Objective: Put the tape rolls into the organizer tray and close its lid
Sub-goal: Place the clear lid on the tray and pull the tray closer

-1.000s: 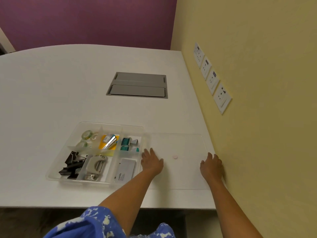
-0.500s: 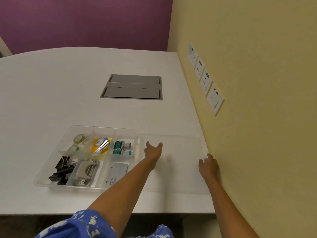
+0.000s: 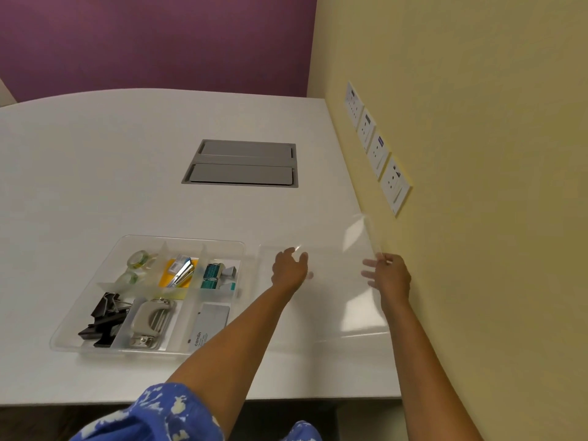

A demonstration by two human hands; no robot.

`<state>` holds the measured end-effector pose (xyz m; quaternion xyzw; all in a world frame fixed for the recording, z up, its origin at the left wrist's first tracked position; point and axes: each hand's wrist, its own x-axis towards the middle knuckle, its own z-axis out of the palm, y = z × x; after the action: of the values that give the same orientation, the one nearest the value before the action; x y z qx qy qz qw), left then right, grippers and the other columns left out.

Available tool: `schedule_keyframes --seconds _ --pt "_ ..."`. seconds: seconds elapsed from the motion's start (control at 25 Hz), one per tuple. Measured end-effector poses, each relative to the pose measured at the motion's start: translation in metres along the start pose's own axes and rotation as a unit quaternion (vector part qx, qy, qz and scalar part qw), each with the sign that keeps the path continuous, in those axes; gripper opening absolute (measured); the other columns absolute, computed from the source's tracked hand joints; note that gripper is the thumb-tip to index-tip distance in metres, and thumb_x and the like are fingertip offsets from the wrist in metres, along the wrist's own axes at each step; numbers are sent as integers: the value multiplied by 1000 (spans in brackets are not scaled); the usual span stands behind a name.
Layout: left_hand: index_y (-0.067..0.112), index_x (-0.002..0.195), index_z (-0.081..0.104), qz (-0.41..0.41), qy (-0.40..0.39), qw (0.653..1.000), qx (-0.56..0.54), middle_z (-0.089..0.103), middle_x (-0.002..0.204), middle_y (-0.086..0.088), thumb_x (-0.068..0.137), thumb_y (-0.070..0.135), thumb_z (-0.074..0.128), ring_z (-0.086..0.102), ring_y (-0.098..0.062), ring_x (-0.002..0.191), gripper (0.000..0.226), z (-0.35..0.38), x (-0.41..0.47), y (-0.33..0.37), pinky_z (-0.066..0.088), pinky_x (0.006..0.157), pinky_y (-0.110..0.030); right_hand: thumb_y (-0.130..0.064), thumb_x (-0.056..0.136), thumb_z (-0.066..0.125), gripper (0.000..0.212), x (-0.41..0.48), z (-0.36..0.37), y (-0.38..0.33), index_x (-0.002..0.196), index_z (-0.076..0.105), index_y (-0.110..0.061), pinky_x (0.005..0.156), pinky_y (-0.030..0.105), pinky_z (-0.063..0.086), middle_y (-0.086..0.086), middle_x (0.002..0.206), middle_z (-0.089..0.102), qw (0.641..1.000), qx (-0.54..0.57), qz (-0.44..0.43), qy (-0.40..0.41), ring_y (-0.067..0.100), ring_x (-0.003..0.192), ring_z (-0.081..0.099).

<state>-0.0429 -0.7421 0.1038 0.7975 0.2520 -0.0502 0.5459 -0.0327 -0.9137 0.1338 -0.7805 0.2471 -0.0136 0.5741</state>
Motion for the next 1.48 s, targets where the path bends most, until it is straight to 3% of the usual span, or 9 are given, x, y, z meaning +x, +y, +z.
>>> schedule_keyframes --seconds 0.28,0.4,0.52,0.6,0.8,1.0,1.2,1.36,1.48 --pt "15 148 24 -70 22 964 -255 30 155 -12 100 46 32 35 -33 138 57 -40 15 32 36 111 -46 -17 104 31 25 -23 -11 -68 115 54 -20 59 18 42 -10 95 69 959 13 -284 6 7 75 64" --pt "15 150 18 -94 -18 877 -470 25 156 -16 98 54 28 36 -36 137 66 -72 20 44 41 104 -51 -14 105 33 23 -27 -9 -73 114 55 -17 86 8 44 -11 96 66 927 75 -363 -61 -2 92 59" --pt "19 152 6 -114 -65 721 -680 13 159 -20 92 66 27 29 -46 139 79 -108 25 39 35 107 -59 -15 104 35 28 -26 3 -72 108 56 -33 115 37 33 -2 123 58 919 92 -373 -88 15 127 47" --pt "23 152 1 -108 -80 643 -754 10 159 -21 87 74 29 24 -50 140 87 -129 28 28 30 109 -62 -17 104 37 39 -30 16 -72 103 56 -51 117 32 27 -4 142 41 915 95 -375 -111 12 138 34" --pt "19 151 17 -87 -113 599 -788 14 158 -23 86 63 41 20 -51 140 82 -185 33 -5 29 104 -66 -29 102 40 28 -42 56 -69 94 60 -47 108 18 20 -28 153 11 916 173 -296 -207 -21 137 14" --pt "7 130 40 -57 -111 642 -757 39 142 -26 68 9 41 36 -52 130 62 -248 38 -27 35 95 -67 -1 102 34 37 -47 102 -70 84 60 -20 110 45 41 -3 124 50 867 422 -109 -240 30 142 33" --pt "12 122 53 -45 -118 729 -672 59 129 -13 68 -7 34 57 -40 116 60 -303 54 -68 52 84 -61 -5 102 38 25 -62 146 -65 122 50 -14 99 47 48 3 103 58 916 333 -11 -221 35 117 55" --pt "24 118 59 -51 -144 904 -399 67 118 -4 96 20 47 72 -24 98 25 -348 61 -103 60 75 -42 -11 100 49 57 -80 178 -54 148 21 -20 89 42 49 7 120 53 964 140 -17 -226 32 102 61" --pt "19 112 66 -39 -97 980 -170 71 105 -5 96 49 45 73 -21 89 40 -367 63 -121 56 76 -31 -9 100 47 53 -90 199 -39 149 25 -11 90 43 47 15 131 48 981 42 -15 -188 28 89 60"
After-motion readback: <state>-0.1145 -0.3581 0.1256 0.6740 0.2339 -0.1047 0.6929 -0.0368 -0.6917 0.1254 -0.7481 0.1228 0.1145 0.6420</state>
